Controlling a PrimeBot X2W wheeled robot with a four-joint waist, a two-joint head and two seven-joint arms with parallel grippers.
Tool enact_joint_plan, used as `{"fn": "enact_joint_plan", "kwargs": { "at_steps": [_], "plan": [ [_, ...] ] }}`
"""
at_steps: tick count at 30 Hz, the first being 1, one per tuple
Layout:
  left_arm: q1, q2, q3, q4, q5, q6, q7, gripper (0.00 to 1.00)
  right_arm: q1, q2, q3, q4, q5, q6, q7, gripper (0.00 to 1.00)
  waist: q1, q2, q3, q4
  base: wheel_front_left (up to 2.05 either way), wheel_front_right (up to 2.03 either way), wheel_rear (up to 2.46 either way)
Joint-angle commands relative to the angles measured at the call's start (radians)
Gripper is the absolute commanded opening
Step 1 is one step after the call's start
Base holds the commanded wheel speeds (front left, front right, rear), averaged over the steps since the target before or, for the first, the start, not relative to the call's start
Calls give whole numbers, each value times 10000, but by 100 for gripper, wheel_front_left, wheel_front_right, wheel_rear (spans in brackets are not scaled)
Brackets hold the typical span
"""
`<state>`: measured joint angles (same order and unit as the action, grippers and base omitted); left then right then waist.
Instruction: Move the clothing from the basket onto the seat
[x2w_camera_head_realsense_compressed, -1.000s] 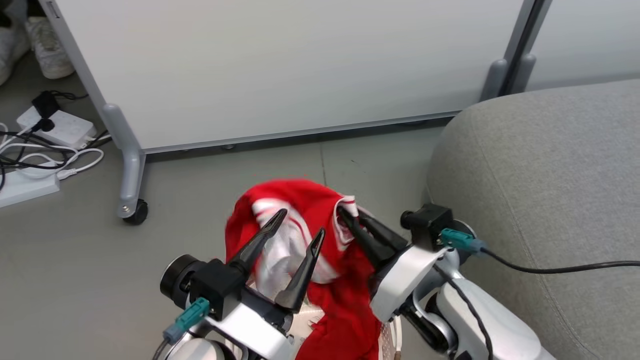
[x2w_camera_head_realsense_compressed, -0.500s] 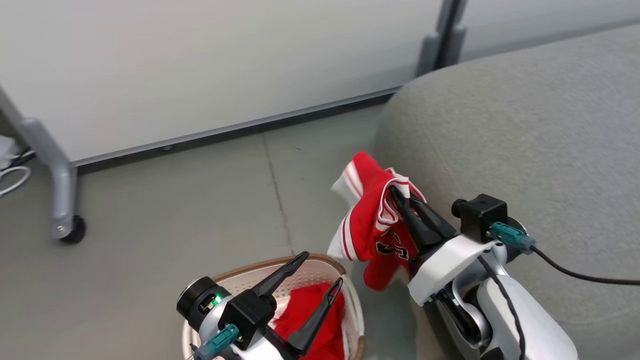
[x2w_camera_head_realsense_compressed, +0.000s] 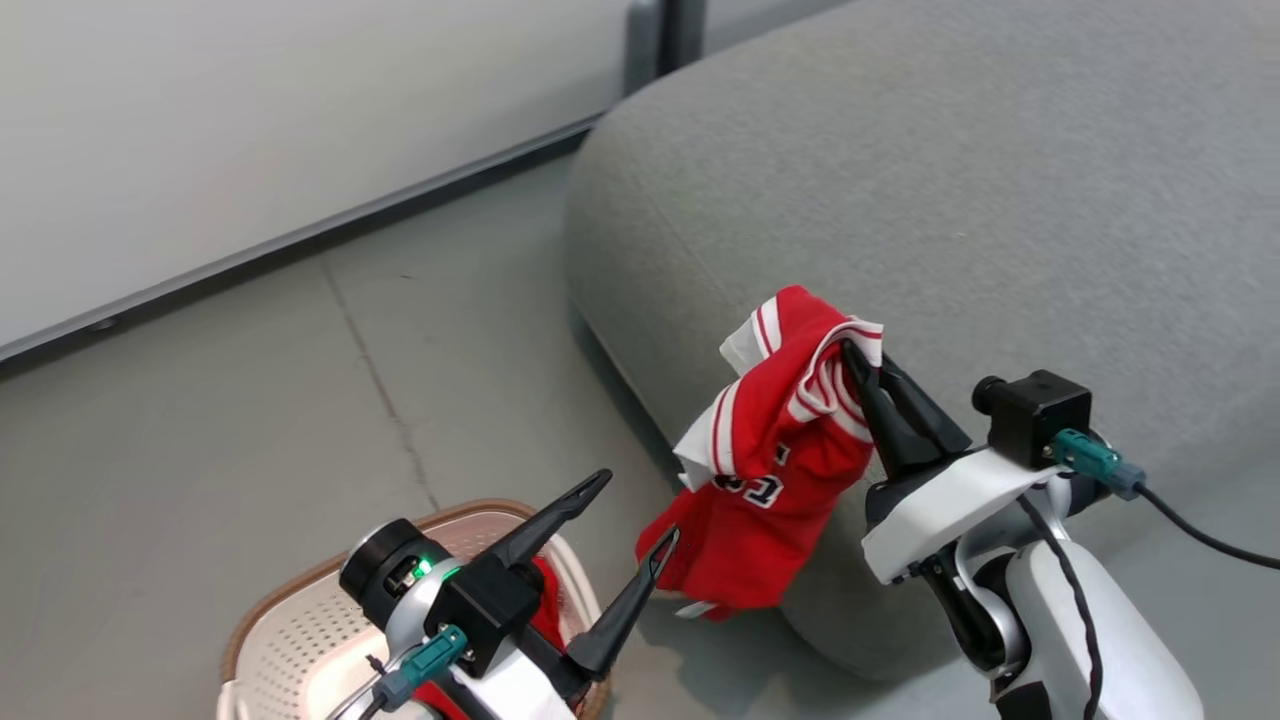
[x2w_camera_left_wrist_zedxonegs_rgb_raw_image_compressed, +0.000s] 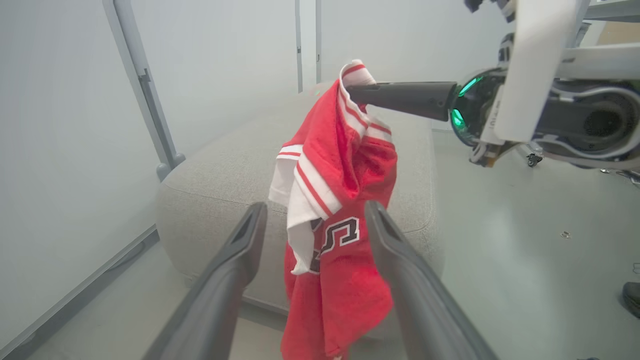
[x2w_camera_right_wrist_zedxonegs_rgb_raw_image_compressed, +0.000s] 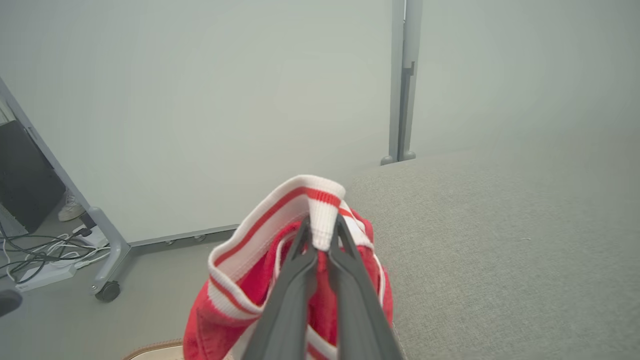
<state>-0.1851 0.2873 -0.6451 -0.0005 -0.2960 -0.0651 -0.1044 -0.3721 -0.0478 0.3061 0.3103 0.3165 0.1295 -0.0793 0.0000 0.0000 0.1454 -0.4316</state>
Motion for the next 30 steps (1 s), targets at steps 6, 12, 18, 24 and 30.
{"fn": "enact_joint_plan", "kwargs": {
  "at_steps": [6,12,18,24,30],
  "plan": [
    [-389,203,79,-352,32,2,153,100,-773,-45,-779,138,166,23,19,0,0,0,644,-799,0,0,0],
    [-874,343,199,-662,100,-20,245,100,-2454,-85,-2070,802,-30,23,-164,0,0,0,1153,-631,0,0,0],
    [-1517,396,320,-883,161,-108,284,100,-4441,-432,-3247,1535,-259,23,-449,0,0,0,1774,-156,0,0,0],
    [-2117,584,291,-1198,284,-235,401,100,-6077,-958,-4156,2481,-418,23,-580,0,0,0,2586,317,0,0,0],
    [-2477,777,287,-1433,391,-290,508,100,-6581,-1183,-4573,3528,-593,23,-817,0,0,0,3296,524,0,0,0]
  ]
}}
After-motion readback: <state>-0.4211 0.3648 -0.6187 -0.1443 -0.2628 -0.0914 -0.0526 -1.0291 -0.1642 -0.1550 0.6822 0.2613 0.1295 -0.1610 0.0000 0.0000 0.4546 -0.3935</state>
